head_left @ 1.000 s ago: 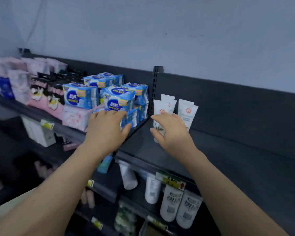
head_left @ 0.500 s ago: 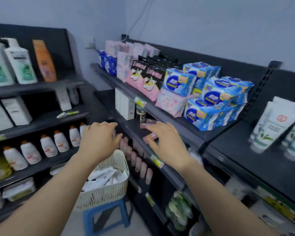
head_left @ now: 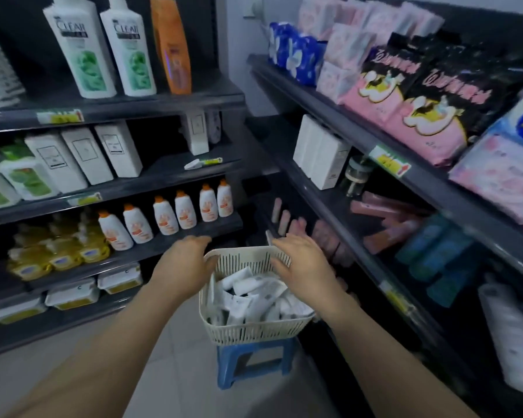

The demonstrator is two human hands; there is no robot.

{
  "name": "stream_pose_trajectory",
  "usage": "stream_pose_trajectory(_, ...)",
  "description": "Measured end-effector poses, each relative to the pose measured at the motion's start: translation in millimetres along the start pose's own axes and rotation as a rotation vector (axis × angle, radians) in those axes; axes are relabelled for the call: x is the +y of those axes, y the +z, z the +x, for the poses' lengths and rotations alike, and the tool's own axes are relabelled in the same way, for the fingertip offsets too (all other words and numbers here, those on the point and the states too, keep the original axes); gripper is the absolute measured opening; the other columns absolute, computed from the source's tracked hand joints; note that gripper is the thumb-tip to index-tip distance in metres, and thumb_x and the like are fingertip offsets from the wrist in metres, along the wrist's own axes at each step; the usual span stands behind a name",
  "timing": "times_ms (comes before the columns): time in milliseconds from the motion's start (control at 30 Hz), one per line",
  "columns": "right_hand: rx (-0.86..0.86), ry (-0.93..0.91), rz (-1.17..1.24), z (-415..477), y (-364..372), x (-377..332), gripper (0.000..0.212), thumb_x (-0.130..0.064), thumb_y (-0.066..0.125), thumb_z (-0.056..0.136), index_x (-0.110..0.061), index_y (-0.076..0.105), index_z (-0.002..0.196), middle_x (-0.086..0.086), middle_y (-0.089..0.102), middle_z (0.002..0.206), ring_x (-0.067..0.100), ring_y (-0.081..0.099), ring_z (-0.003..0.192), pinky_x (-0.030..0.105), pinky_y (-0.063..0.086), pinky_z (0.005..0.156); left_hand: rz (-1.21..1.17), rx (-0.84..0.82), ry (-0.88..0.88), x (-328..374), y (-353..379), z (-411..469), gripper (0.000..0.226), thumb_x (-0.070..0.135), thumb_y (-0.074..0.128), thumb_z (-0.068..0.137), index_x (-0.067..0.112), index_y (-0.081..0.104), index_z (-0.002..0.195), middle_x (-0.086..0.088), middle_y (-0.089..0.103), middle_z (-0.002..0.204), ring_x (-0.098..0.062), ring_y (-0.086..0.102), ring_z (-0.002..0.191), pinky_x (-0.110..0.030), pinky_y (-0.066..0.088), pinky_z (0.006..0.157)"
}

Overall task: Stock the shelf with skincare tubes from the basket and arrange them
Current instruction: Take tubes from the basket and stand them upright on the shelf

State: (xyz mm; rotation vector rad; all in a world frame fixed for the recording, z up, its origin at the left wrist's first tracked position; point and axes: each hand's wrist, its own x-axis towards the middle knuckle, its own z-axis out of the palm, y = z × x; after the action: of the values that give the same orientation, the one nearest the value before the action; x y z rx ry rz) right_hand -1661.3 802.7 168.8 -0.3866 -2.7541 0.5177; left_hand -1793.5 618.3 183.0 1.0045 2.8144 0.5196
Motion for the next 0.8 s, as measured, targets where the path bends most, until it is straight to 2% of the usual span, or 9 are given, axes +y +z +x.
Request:
stream_pose_trajectory(133, -0.072, 0.042, 0.028, 16, 46, 22, 0.027, -0.026, 0.056, 0.080, -0.012, 0.070, 0.098, 0.006, 0.071, 0.096, 0.026, 0.063, 0.095, 0.046, 0.048, 0.089, -0.041, -0.085, -0.027, -30, 45, 28, 0.027, 0.033, 0.056, 0.090, 0.012, 0.060, 0.107, -0.008, 0.064, 0.107, -0.027, 0.060, 0.095, -0.036, 0.051, 0.073)
stream_pose_trajectory(233, -0.107, 0.087, 0.057, 29, 81, 47, 0.038, -0.026, 0.054, 0.079, -0.010, 0.070, 0.110, 0.009, 0.072, 0.105, 0.029, 0.063, 0.105, 0.045, 0.044, 0.099, -0.071, -0.133, -0.050, -48, 84, 52, 0.026, 0.030, 0.054, 0.089, 0.014, 0.061, 0.108, -0.007, 0.066, 0.104, -0.026, 0.062, 0.091, -0.037, 0.052, 0.072)
stream_pose_trajectory(367, -0.170, 0.090, 0.091, 47, 128, 84, 0.035, -0.024, 0.055, 0.078, -0.009, 0.071, 0.105, 0.006, 0.072, 0.098, 0.026, 0.065, 0.095, 0.043, 0.049, 0.091, -0.077, -0.207, -0.150, -66, 140, 85, 0.030, 0.024, 0.054, 0.089, 0.011, 0.056, 0.116, -0.012, 0.064, 0.106, -0.031, 0.061, 0.093, -0.037, 0.051, 0.073)
stream_pose_trajectory(533, -0.298, 0.140, 0.094, 68, 185, 131, 0.046, -0.034, 0.049, 0.081, -0.011, 0.066, 0.117, 0.008, 0.068, 0.109, 0.027, 0.060, 0.104, 0.040, 0.042, 0.098, -0.067, -0.305, -0.301, -86, 213, 119, 0.046, 0.020, 0.054, 0.092, 0.009, 0.044, 0.135, -0.018, 0.058, 0.125, -0.033, 0.057, 0.111, -0.036, 0.045, 0.086)
stream_pose_trajectory(700, -0.350, 0.119, 0.144, 79, 234, 166, 0.039, -0.024, 0.060, 0.081, -0.009, 0.066, 0.117, 0.009, 0.068, 0.111, 0.029, 0.061, 0.103, 0.045, 0.044, 0.096, -0.087, -0.420, -0.444, -109, 281, 145, 0.058, 0.021, 0.053, 0.093, 0.009, 0.030, 0.144, -0.019, 0.049, 0.134, -0.034, 0.051, 0.119, -0.040, 0.044, 0.095)
stream_pose_trajectory(800, -0.355, 0.103, 0.163, 80, 257, 182, 0.035, -0.019, 0.065, 0.079, -0.010, 0.068, 0.113, 0.009, 0.069, 0.109, 0.028, 0.061, 0.101, 0.044, 0.046, 0.094, -0.104, -0.434, -0.495, -120, 317, 157, 0.061, 0.018, 0.052, 0.091, 0.008, 0.025, 0.145, -0.022, 0.049, 0.134, -0.036, 0.053, 0.117, -0.041, 0.045, 0.095)
